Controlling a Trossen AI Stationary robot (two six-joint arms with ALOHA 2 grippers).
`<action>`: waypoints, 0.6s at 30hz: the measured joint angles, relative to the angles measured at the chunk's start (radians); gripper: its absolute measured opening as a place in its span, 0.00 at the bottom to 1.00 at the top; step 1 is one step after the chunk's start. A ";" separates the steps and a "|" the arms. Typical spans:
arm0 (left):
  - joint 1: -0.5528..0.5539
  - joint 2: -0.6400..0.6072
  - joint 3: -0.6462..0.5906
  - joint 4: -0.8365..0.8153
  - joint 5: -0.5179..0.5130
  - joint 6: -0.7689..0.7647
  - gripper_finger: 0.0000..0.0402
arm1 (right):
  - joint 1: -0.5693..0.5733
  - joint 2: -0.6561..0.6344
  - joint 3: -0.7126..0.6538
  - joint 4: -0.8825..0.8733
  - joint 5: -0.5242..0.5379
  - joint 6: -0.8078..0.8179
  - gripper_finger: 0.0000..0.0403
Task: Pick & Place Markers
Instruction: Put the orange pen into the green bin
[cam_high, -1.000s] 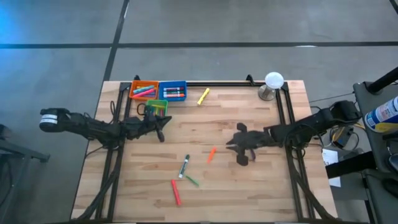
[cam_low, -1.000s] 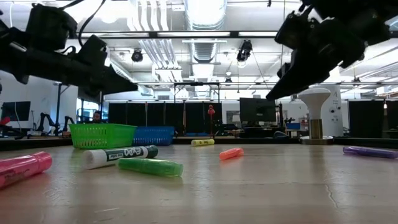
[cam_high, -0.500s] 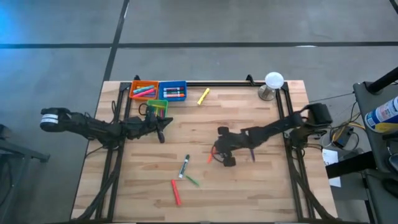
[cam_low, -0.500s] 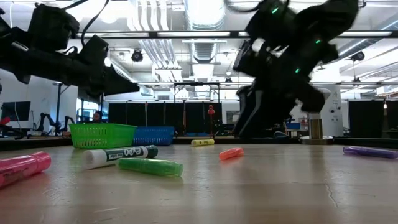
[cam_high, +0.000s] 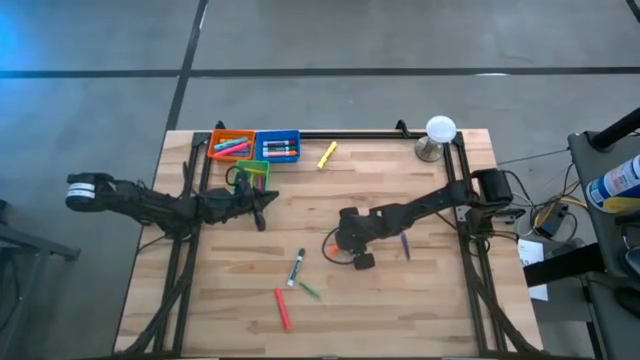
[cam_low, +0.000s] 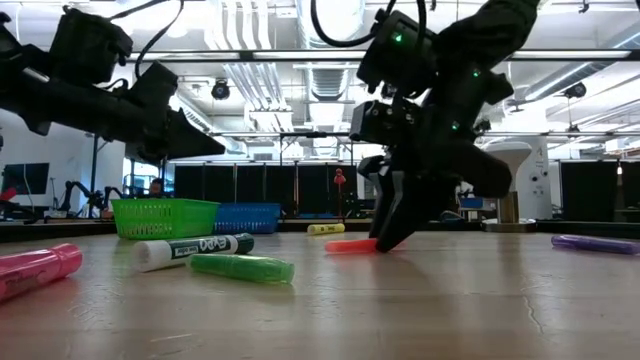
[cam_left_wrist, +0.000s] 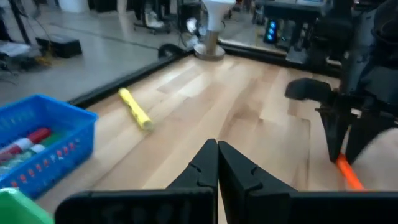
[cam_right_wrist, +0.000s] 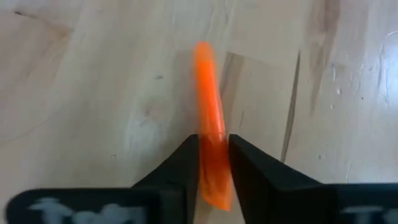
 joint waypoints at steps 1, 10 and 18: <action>0.000 0.000 0.011 -0.027 0.015 -0.005 0.01 | 0.001 -0.004 0.000 -0.002 0.000 0.005 0.18; -0.030 0.055 0.167 -0.404 0.216 -0.201 0.14 | 0.001 -0.012 0.056 -0.012 0.012 -0.006 0.10; -0.115 0.221 0.288 -0.423 0.246 -0.347 0.31 | 0.014 -0.006 0.185 -0.024 0.151 -0.119 0.10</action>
